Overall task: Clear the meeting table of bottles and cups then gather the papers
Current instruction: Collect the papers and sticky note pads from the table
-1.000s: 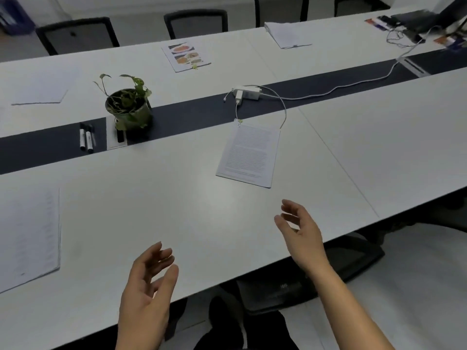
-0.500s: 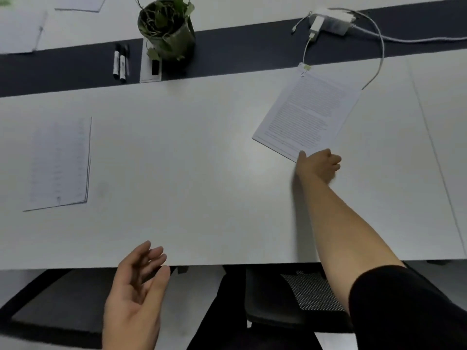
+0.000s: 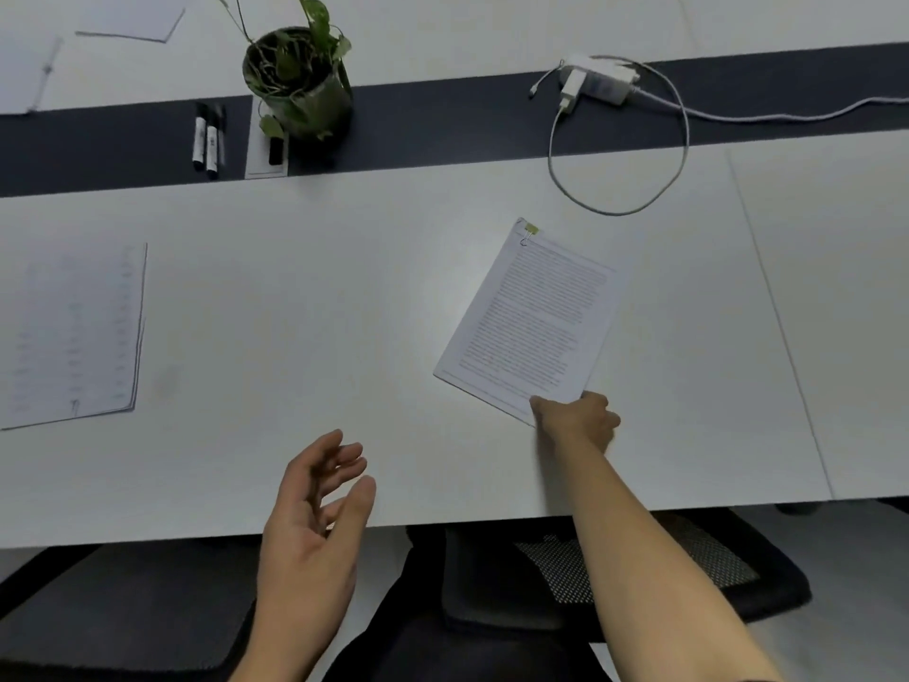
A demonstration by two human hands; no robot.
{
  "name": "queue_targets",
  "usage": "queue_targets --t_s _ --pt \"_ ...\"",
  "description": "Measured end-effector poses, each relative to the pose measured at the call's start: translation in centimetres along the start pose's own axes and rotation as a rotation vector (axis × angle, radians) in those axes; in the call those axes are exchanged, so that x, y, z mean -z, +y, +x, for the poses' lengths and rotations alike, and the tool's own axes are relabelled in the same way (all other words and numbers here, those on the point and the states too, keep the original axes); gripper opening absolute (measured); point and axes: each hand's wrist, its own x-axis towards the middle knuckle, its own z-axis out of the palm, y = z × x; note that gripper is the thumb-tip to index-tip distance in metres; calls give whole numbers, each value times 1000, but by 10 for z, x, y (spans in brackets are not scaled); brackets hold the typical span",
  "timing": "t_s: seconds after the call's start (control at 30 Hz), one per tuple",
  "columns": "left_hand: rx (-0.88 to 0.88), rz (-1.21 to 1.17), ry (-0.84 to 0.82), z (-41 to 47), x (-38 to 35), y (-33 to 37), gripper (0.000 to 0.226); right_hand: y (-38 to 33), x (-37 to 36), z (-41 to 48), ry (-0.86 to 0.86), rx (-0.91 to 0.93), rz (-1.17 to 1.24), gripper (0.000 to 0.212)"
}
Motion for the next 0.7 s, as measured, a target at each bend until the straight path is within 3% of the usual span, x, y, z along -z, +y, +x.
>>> queue_targets --t_s 0.13,0.2,0.27,0.33,0.4,0.53,0.7 --pt "-33 3 24 -6 5 9 42 8 -2 -15 29 51 108 57" --pt "-57 -1 53 -11 12 15 41 11 -2 -25 -15 17 275 54" --pt "-79 -1 83 -17 19 18 40 10 -1 -31 -126 -88 523 54" --pt "-85 6 122 -22 28 19 40 9 1 -39 -371 -206 724 41" --pt "-77 9 170 -26 37 17 42 10 1 -50 -545 -190 739 30" --pt "-65 -25 281 -36 58 12 43 10 -5 -78 -564 45 638 40" --pt "-69 -39 404 -44 103 5 46 -4 -31 -132 -738 185 609 42"
